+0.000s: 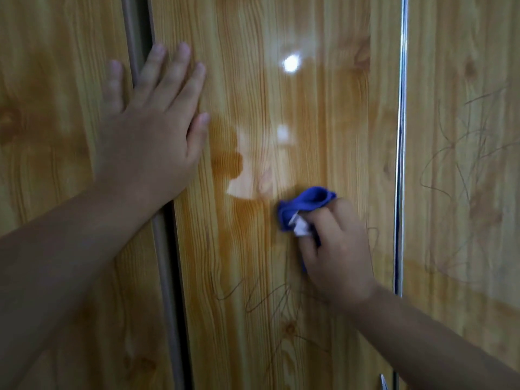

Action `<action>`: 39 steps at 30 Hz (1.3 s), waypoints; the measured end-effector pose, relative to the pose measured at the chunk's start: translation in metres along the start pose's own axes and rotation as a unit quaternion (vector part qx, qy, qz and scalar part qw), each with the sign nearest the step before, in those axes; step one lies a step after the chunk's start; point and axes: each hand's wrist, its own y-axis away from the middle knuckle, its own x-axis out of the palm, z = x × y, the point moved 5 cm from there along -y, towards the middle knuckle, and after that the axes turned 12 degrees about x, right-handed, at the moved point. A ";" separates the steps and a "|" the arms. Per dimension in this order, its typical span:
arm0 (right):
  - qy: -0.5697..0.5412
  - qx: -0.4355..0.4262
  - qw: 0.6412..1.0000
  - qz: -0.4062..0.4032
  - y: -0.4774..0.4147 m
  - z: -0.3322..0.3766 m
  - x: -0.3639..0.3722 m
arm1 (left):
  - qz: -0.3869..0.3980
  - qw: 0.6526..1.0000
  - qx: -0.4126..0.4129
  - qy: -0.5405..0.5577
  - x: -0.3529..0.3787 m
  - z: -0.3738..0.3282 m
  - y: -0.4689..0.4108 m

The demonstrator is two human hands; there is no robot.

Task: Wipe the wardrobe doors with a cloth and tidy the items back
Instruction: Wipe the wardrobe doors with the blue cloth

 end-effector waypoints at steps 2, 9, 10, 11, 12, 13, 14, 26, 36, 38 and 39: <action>-0.027 -0.024 0.998 0.045 0.032 0.015 0.013 | -0.001 1.000 0.001 -0.001 0.000 0.001 -0.001; -0.066 -0.122 0.982 0.130 0.113 0.056 0.049 | -0.004 1.000 -0.004 0.005 -0.002 -0.001 0.000; -0.065 -0.123 0.979 0.146 0.112 0.057 0.048 | -0.002 1.000 -0.004 0.006 -0.003 -0.001 0.000; -0.060 -0.123 0.976 0.168 0.110 0.058 0.046 | 0.001 1.000 -0.006 0.008 -0.004 -0.001 0.001; -0.057 -0.118 0.973 0.191 0.107 0.059 0.044 | 0.007 1.000 -0.008 0.011 -0.005 -0.002 0.000; -0.059 -0.106 0.969 0.216 0.103 0.060 0.041 | 0.016 1.000 -0.011 0.017 -0.007 -0.002 0.000; -0.071 -0.087 0.964 0.242 0.100 0.060 0.037 | 0.027 0.999 -0.015 0.023 -0.009 -0.001 0.000; -0.161 0.157 0.962 0.157 0.059 0.038 -0.031 | 0.113 0.985 0.061 0.112 -0.033 -0.071 0.153; -0.058 -0.033 0.991 0.117 0.035 0.101 0.029 | 0.122 0.990 0.072 0.012 0.000 -0.083 0.225; -0.044 -0.051 0.991 0.112 0.054 0.101 0.041 | 0.099 0.992 0.067 0.030 0.000 -0.083 0.227; -0.039 -0.057 0.991 0.115 0.068 0.099 0.046 | 0.091 0.993 0.065 0.036 0.000 -0.083 0.228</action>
